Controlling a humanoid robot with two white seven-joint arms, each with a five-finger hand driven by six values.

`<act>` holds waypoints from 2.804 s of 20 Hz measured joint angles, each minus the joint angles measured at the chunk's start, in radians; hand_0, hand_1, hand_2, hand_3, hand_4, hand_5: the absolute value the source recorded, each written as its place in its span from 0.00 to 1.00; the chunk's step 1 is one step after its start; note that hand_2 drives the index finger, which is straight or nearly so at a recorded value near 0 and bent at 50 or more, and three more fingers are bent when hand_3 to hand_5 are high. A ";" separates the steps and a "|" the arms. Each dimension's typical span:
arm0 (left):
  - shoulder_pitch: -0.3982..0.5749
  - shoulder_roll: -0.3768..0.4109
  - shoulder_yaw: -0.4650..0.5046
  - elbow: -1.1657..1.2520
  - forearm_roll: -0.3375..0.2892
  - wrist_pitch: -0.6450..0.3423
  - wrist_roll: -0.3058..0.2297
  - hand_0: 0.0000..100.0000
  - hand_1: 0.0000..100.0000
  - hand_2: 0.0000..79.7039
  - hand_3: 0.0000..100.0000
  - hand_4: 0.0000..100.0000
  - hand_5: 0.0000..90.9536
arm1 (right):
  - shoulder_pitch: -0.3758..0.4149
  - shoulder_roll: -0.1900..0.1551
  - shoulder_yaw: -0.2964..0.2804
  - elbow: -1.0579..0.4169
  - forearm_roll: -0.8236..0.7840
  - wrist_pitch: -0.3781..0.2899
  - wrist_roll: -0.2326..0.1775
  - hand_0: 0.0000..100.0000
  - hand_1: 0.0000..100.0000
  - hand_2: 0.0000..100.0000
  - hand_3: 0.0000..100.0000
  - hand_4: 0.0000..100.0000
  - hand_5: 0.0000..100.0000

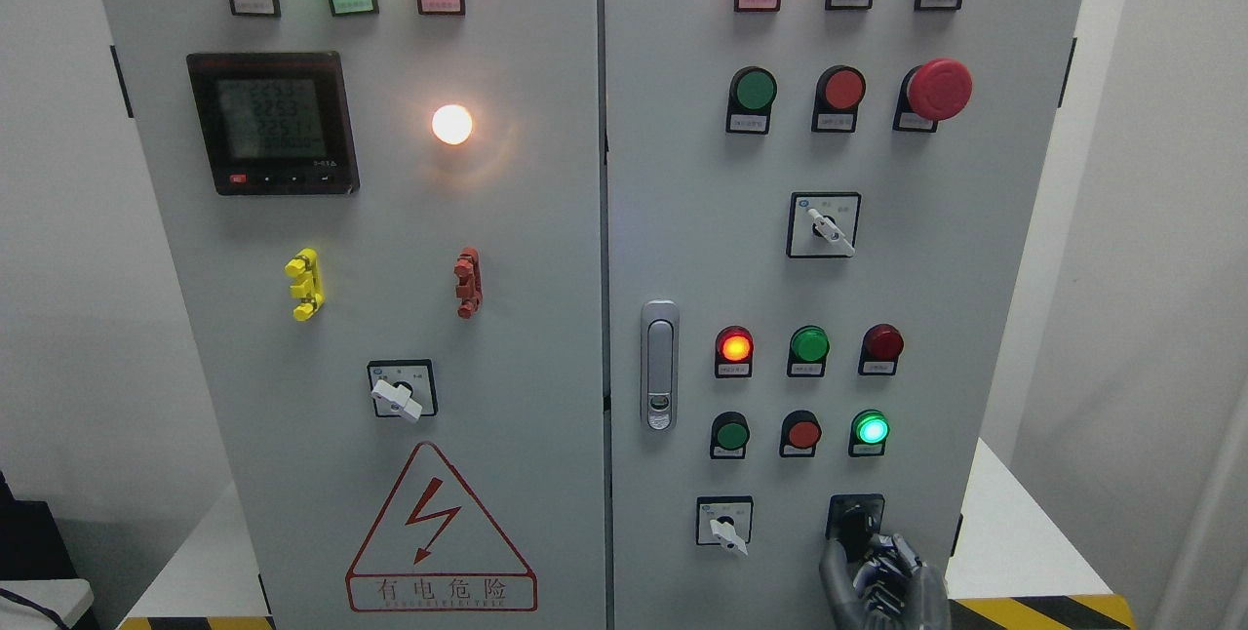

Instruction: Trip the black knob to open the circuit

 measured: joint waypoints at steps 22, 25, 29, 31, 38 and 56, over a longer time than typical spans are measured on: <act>0.000 0.000 0.000 0.000 0.000 0.000 0.000 0.12 0.39 0.00 0.00 0.00 0.00 | 0.002 -0.009 -0.038 0.000 0.057 0.000 -0.018 0.56 0.80 0.60 0.89 0.87 0.91; 0.000 0.000 0.000 0.000 0.000 0.000 0.000 0.12 0.39 0.00 0.00 0.00 0.00 | 0.001 -0.009 -0.044 0.001 0.057 0.000 -0.023 0.56 0.80 0.59 0.89 0.87 0.91; 0.000 0.000 0.000 0.000 0.000 0.000 0.000 0.12 0.39 0.00 0.00 0.00 0.00 | 0.000 -0.009 -0.051 0.001 0.058 0.000 -0.024 0.55 0.80 0.59 0.89 0.87 0.90; 0.000 0.000 0.000 0.000 0.000 0.000 0.000 0.12 0.39 0.00 0.00 0.00 0.00 | 0.000 -0.009 -0.053 0.001 0.058 0.000 -0.025 0.55 0.80 0.59 0.88 0.87 0.90; 0.000 0.000 0.000 0.000 0.000 0.000 0.000 0.12 0.39 0.00 0.00 0.00 0.00 | 0.000 -0.009 -0.059 0.001 0.058 0.000 -0.024 0.57 0.82 0.54 0.86 0.86 0.91; 0.000 0.000 0.000 0.000 0.000 0.000 0.000 0.12 0.39 0.00 0.00 0.00 0.00 | 0.012 -0.012 -0.037 0.001 0.058 -0.015 -0.012 0.29 0.80 0.44 0.83 0.85 0.90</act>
